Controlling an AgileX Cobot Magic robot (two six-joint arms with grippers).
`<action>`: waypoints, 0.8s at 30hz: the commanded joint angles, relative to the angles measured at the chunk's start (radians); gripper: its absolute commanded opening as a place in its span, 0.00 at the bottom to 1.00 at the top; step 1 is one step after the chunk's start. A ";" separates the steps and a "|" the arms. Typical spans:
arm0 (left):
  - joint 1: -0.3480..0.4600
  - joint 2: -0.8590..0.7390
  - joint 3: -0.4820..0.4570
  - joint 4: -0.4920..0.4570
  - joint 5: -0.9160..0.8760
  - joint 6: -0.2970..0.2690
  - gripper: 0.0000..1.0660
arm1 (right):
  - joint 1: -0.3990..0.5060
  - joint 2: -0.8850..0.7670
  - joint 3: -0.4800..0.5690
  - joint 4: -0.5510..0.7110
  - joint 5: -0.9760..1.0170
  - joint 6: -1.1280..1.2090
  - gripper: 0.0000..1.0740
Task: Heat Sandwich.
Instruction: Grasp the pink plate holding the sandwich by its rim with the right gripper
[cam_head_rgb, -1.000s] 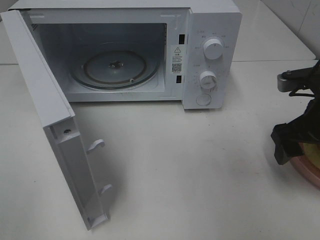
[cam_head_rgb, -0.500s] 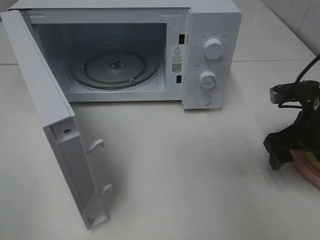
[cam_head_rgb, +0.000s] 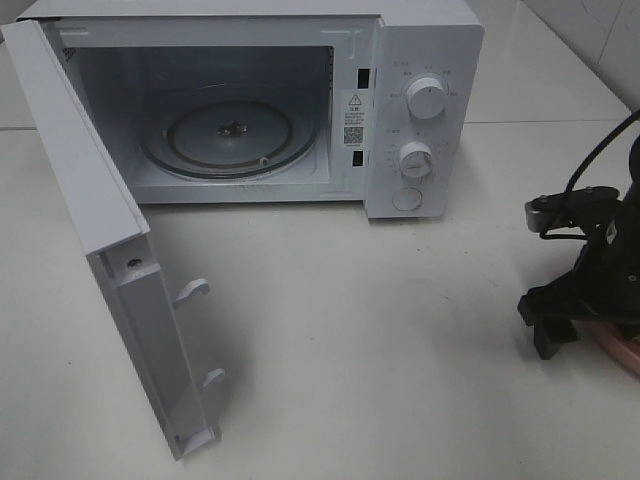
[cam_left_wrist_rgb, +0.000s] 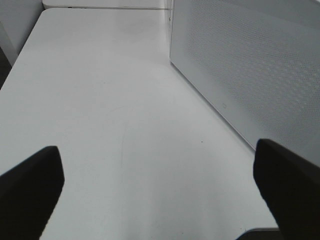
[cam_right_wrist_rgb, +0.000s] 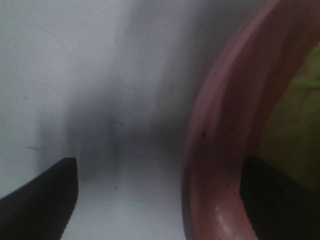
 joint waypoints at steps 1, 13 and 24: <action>0.005 -0.004 0.002 0.000 -0.014 -0.001 0.92 | -0.006 0.006 -0.001 -0.008 0.000 0.006 0.77; 0.005 -0.004 0.002 0.000 -0.014 -0.001 0.92 | -0.006 0.006 -0.001 -0.026 0.018 0.019 0.36; 0.005 -0.004 0.002 0.000 -0.014 -0.001 0.92 | -0.006 0.006 -0.001 -0.031 0.023 0.041 0.00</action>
